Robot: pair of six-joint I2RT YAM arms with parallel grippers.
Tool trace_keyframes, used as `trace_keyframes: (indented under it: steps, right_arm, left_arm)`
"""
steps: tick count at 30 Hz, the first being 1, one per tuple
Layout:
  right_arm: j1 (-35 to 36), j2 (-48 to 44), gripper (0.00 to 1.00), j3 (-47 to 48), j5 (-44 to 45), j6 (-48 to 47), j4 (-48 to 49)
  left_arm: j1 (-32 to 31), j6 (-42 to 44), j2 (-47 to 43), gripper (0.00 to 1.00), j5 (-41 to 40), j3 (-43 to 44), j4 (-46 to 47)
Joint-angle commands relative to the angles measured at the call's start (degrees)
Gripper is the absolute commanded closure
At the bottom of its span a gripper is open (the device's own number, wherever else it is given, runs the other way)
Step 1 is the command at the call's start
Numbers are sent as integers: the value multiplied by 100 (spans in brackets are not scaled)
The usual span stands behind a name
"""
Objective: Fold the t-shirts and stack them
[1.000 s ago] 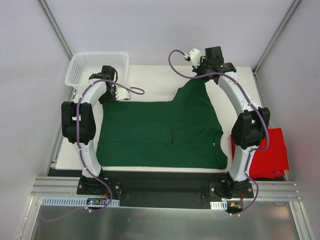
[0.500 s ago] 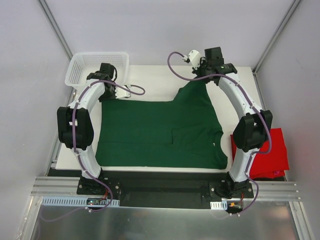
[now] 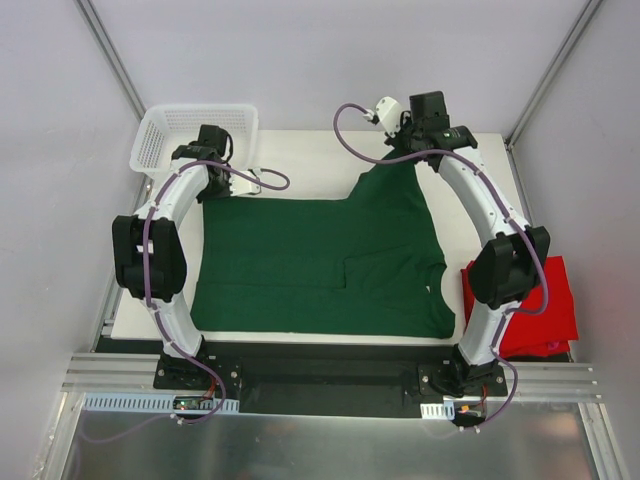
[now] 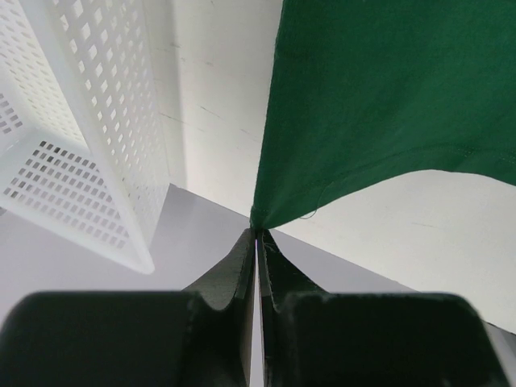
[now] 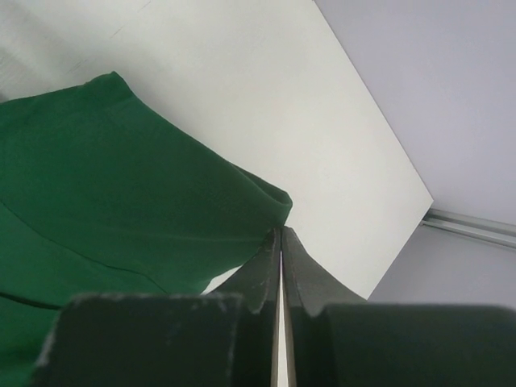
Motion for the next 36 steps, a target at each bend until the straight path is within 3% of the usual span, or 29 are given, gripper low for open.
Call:
trace_keyframes:
  steps: [1, 36]
  right_arm:
    - [86, -443, 99, 317, 180, -188, 73]
    - [253, -101, 99, 546, 453, -759, 565]
  left_arm:
    - [-44, 128, -365, 100, -186, 70, -161]
    - [-26, 224, 206, 100, -353, 686, -169]
